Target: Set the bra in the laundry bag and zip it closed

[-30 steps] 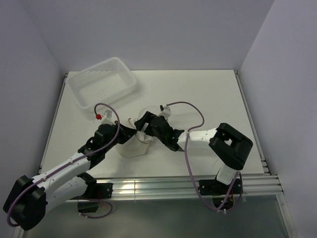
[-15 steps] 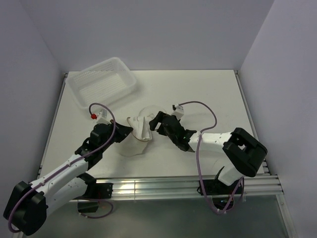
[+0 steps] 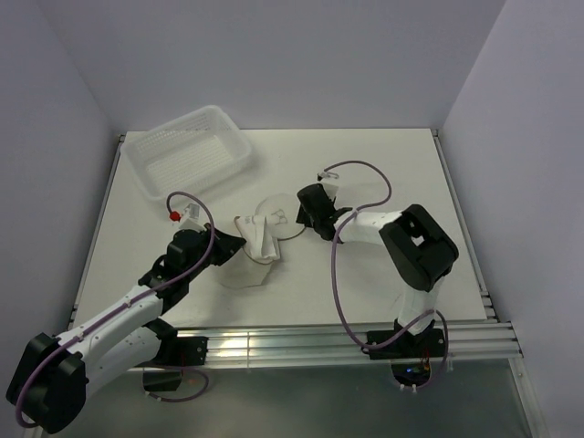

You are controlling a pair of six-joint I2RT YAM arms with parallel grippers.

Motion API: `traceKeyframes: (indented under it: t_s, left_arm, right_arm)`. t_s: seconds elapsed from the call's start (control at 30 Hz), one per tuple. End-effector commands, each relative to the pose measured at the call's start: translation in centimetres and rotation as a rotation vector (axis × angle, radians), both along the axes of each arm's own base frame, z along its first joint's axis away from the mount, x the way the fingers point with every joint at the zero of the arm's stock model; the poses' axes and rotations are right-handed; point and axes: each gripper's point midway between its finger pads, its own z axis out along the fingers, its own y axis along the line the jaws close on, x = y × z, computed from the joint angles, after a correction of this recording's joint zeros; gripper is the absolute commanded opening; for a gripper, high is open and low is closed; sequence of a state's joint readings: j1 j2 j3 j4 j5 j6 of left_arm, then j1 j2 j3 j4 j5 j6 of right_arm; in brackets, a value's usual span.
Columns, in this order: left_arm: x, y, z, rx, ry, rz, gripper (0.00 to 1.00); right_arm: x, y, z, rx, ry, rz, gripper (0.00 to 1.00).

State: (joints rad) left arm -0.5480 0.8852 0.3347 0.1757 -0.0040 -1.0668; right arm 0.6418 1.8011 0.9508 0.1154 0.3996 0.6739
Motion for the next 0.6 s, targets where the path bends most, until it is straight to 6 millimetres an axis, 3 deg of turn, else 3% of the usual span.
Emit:
traceKeyframes:
  t_s: [0.0,0.2,0.33,0.47,0.53,0.57]
  left_arm:
    - [0.2,-0.3,1.2,-0.02,-0.055,-0.021,0.0]
    - [0.1,-0.4,1.2,-0.018,-0.06,-0.031,0.0]
    - [0.0,-0.3,1.3,-0.016,-0.066,-0.028,0.0]
    - [0.0,-0.2,1.2,-0.013,-0.065,-0.025,0.0]
    - [0.0,-0.2,1.3,-0.011,-0.068,-0.028,0.0]
    - [0.0,-0.2,1.3,-0.01,-0.07,-0.027,0.0]
  right_arm:
    - [-0.3,0.1,-0.7,-0.087,0.048,0.065,0.54]
    - [0.7,0.3,-1.5,-0.132,0.074,0.064,0.5]
    - [0.9,1.5,-2.2,-0.127,0.104,0.107,0.35]
    - [1.1,1.6,-2.8,-0.116,0.108,0.095,0.1]
    - [0.9,0.5,-2.1,-0.116,0.072,0.048,0.0]
    - [1.7,1.0,-0.5,-0.072,0.001,0.041,0.0]
